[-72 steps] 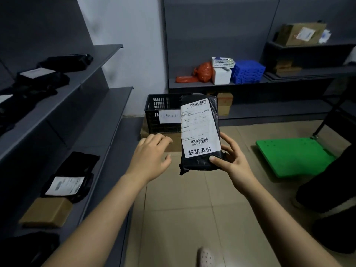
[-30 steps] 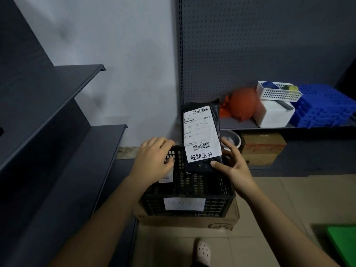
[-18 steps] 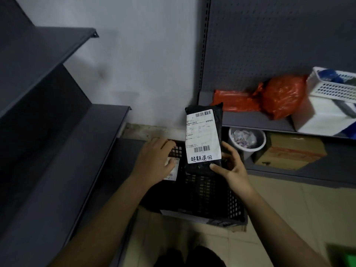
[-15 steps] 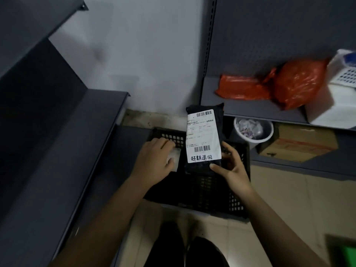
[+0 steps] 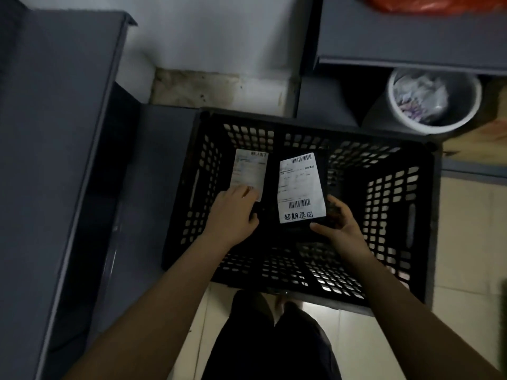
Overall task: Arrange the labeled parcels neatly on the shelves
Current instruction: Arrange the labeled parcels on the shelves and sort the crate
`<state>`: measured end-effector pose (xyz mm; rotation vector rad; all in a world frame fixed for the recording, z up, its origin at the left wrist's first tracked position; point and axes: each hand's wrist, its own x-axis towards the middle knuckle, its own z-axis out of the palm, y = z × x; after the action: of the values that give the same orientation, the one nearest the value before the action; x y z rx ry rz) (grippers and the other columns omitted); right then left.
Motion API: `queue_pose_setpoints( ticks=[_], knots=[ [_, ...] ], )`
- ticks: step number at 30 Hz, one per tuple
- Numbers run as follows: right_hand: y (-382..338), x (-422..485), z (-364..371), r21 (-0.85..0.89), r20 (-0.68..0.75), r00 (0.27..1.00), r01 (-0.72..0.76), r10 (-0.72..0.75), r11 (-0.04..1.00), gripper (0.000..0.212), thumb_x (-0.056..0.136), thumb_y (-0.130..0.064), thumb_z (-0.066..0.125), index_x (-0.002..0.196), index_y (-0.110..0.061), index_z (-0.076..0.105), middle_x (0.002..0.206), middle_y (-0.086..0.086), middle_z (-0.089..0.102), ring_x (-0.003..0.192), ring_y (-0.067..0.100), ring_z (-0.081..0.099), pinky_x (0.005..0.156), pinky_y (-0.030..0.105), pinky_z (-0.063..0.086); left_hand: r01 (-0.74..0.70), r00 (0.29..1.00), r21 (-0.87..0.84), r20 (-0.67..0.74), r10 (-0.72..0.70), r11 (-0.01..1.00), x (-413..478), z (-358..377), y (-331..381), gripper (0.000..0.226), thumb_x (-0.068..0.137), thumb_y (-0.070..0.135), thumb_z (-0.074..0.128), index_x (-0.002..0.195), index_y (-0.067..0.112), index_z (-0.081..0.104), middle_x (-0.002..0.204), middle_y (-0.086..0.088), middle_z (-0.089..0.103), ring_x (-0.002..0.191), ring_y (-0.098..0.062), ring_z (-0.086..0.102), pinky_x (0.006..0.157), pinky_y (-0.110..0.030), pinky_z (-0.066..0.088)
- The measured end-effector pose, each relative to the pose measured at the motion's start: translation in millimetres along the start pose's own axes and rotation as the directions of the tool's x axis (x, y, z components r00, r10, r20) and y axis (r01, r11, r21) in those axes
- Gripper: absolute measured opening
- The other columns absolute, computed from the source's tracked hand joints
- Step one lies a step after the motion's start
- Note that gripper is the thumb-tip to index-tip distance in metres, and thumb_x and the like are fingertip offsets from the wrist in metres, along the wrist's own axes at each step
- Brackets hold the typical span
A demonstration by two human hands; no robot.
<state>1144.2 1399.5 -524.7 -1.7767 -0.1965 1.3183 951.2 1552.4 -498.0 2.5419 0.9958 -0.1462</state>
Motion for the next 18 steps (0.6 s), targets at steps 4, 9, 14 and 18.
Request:
queue_pose_setpoints(
  ticks=[4,9,14,18],
  knots=[
    [27,51,14,-0.004,-0.012,0.998,-0.067,0.067,0.998,0.075,0.077,0.007,0.074,0.138,-0.026,0.045,0.117,-0.003,0.059,0.107,0.011,0.056,0.07,0.015,0.048,0.03,0.995,-0.016,0.091,-0.028,0.999,28,45,-23,0.04,0.083,0.02,0.065,0.12,0.011,0.058,0.113,-0.008,0.057,0.105,-0.027,0.051,0.081,-0.035,0.039],
    [61,95,26,0.024,-0.029,0.994,-0.106,0.106,0.994,0.082,0.076,0.016,0.07,0.14,-0.027,0.041,0.111,-0.003,0.06,0.11,0.017,0.056,0.079,0.029,0.054,0.058,0.991,-0.022,0.124,-0.054,0.998,55,90,-46,0.061,0.083,0.023,0.066,0.14,0.011,0.045,0.141,-0.013,0.043,0.127,-0.031,0.04,0.102,-0.042,0.034],
    [91,117,37,0.043,-0.047,0.996,-0.069,0.071,0.997,0.077,0.079,0.016,0.068,0.132,-0.032,0.041,0.127,0.007,0.057,0.117,0.025,0.058,0.094,0.041,0.052,0.06,0.965,0.065,0.252,-0.074,0.996,68,118,-61,0.077,0.089,0.038,0.062,0.153,0.021,0.021,0.16,-0.009,0.01,0.146,-0.028,0.009,0.118,-0.047,0.015],
    [104,130,41,0.013,-0.039,0.996,-0.076,0.077,0.997,0.078,0.081,0.01,0.069,0.138,-0.034,0.039,0.133,0.008,0.055,0.122,0.028,0.056,0.099,0.05,0.05,0.039,0.955,0.097,0.289,-0.066,0.994,69,127,-65,0.074,0.09,0.038,0.061,0.151,0.021,0.023,0.159,-0.007,0.01,0.146,-0.027,0.01,0.116,-0.047,0.021]
  ],
)
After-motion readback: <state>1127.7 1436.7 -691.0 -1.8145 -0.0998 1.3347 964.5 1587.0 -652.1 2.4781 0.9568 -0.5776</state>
